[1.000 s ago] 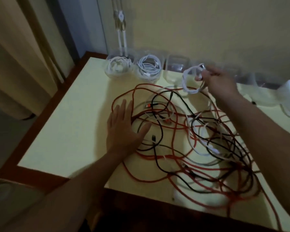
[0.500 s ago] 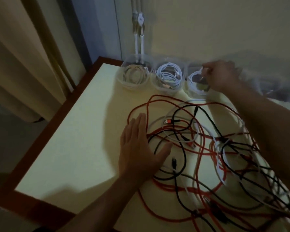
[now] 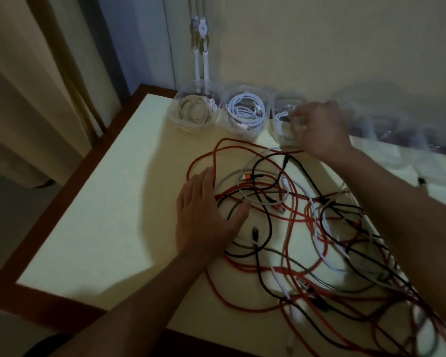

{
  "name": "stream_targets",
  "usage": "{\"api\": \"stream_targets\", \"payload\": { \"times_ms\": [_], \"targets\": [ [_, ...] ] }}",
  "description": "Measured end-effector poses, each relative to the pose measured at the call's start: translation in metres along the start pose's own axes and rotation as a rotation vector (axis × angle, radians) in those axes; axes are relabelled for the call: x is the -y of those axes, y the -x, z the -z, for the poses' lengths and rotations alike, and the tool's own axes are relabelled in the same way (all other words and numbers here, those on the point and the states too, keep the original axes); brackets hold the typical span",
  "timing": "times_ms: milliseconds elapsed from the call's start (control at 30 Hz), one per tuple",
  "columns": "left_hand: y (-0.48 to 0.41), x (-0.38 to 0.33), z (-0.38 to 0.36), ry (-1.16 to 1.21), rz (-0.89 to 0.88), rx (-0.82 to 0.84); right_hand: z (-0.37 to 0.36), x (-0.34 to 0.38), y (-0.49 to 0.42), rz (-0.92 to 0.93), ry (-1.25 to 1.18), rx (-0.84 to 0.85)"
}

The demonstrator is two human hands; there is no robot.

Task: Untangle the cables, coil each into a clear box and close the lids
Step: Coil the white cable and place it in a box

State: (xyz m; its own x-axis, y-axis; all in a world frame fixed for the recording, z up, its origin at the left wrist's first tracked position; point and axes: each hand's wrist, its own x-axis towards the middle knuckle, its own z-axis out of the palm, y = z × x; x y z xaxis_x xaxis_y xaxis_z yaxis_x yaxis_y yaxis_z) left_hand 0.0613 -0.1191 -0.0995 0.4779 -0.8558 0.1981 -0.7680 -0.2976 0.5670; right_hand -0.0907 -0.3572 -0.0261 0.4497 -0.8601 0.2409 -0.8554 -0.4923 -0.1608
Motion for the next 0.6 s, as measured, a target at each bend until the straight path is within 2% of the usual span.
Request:
{"api": "stream_targets", "payload": {
  "times_ms": [167, 367, 467, 600],
  "targets": [
    [0.0, 0.0, 0.002, 0.049, 0.018, -0.03, 0.03, 0.02, 0.083, 0.115, -0.196, 0.111],
    [0.01, -0.002, 0.012, 0.204, 0.075, -0.137, 0.074, 0.019, 0.185, 0.003, -0.289, 0.171],
    [0.018, -0.004, 0.015, 0.236, 0.082, -0.178, 0.078, 0.012, 0.223, -0.044, -0.229, 0.238],
    [0.034, -0.005, 0.016, 0.235, 0.059, -0.149, 0.061, 0.005, 0.253, -0.079, 0.053, 0.362]
  ]
}}
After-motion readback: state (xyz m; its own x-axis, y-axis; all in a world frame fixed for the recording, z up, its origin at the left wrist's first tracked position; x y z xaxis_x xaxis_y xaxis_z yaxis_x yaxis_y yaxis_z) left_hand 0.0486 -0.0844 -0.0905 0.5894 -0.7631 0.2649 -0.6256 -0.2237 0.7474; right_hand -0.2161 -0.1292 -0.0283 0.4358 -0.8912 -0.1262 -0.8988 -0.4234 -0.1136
